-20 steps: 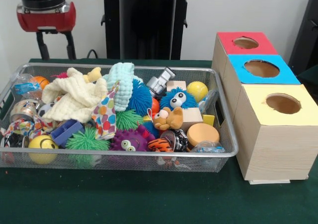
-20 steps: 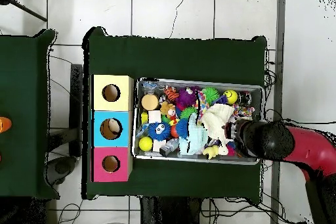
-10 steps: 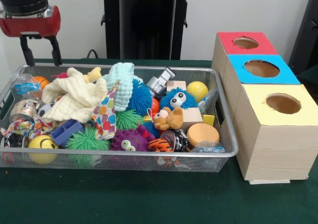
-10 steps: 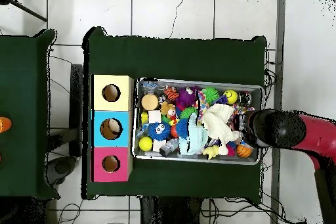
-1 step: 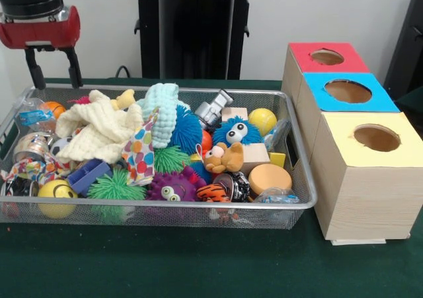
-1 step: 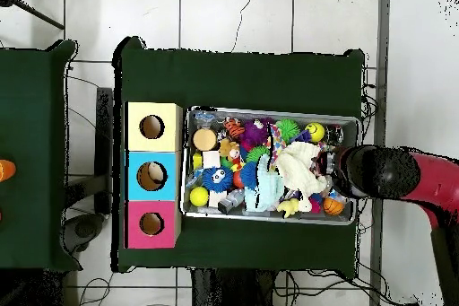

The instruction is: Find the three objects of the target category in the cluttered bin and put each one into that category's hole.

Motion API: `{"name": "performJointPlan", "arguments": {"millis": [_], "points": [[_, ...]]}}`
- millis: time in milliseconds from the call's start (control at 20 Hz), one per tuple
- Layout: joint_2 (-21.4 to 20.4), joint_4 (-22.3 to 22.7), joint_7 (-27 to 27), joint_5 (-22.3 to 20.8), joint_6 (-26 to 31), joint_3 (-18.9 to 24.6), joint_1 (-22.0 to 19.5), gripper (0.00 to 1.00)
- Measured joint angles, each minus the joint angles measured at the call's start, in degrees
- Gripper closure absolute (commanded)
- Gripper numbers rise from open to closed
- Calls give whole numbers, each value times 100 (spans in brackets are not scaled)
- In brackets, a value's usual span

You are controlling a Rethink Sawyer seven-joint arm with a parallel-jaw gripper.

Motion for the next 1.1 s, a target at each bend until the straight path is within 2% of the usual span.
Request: {"name": "performJointPlan", "arguments": {"millis": [700, 1100], "points": [[5, -27, -1, -174, 231, 5, -114, 0], [134, -306, -116, -401, 288, 56, -327, 0]]}}
